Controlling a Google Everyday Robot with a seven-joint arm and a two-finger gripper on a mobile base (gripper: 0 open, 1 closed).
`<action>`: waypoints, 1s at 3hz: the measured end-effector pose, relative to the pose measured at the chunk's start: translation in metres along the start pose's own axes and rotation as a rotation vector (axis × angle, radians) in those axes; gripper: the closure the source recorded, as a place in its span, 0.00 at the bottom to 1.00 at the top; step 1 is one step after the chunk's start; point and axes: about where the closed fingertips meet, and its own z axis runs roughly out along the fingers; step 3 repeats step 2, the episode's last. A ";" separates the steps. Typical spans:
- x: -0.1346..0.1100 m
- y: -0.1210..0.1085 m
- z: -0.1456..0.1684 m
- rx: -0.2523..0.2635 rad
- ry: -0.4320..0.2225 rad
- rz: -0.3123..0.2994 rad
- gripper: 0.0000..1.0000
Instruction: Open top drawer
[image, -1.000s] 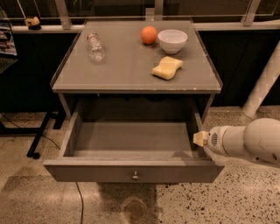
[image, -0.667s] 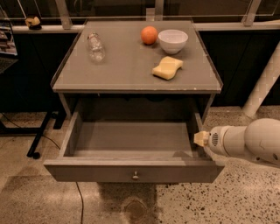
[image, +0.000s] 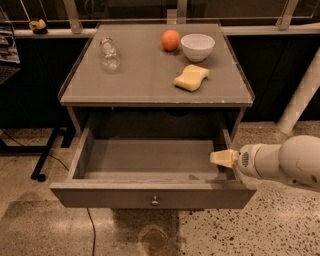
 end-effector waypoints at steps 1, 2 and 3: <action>0.000 0.000 0.000 0.000 0.000 0.000 0.00; 0.000 0.000 0.000 0.000 0.000 0.000 0.00; 0.000 0.000 0.000 0.000 0.000 0.000 0.00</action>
Offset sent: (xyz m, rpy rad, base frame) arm 0.0000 0.0000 0.0000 0.0000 0.0000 0.0000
